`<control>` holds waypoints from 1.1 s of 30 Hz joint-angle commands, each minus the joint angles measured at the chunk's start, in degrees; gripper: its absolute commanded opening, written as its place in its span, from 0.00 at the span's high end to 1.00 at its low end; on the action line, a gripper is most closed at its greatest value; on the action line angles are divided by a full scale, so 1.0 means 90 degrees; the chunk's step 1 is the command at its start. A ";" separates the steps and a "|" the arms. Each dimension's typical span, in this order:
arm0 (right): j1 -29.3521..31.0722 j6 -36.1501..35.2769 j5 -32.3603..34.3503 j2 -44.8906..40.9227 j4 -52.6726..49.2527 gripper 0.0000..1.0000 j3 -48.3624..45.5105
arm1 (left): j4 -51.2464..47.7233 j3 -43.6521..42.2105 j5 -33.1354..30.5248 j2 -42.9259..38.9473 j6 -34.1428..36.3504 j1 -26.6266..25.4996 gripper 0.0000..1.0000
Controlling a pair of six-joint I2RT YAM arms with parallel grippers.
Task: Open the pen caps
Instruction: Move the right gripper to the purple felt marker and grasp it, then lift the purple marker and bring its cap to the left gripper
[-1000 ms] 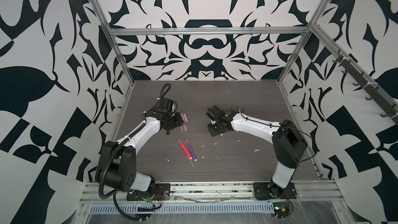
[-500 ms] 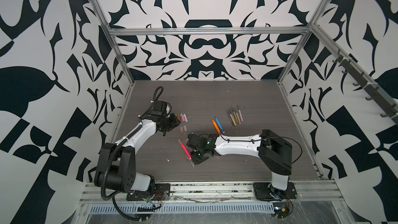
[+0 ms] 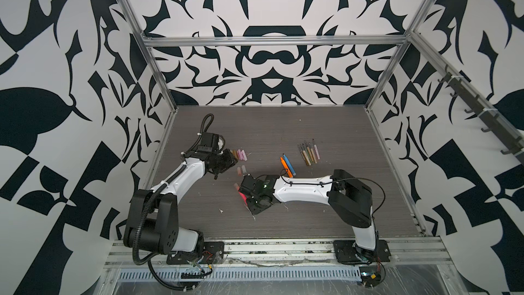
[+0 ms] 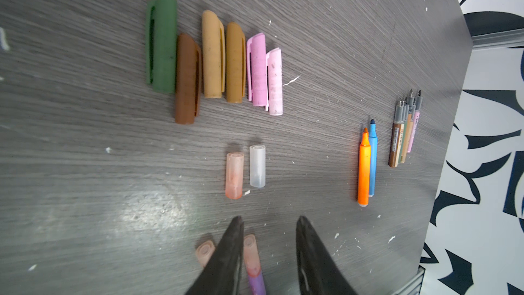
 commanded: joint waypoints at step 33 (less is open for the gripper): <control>-0.1827 -0.0707 -0.2002 -0.1894 0.0026 1.00 -0.0871 | 0.0737 0.0287 0.0184 0.0773 -0.0819 -0.1510 0.51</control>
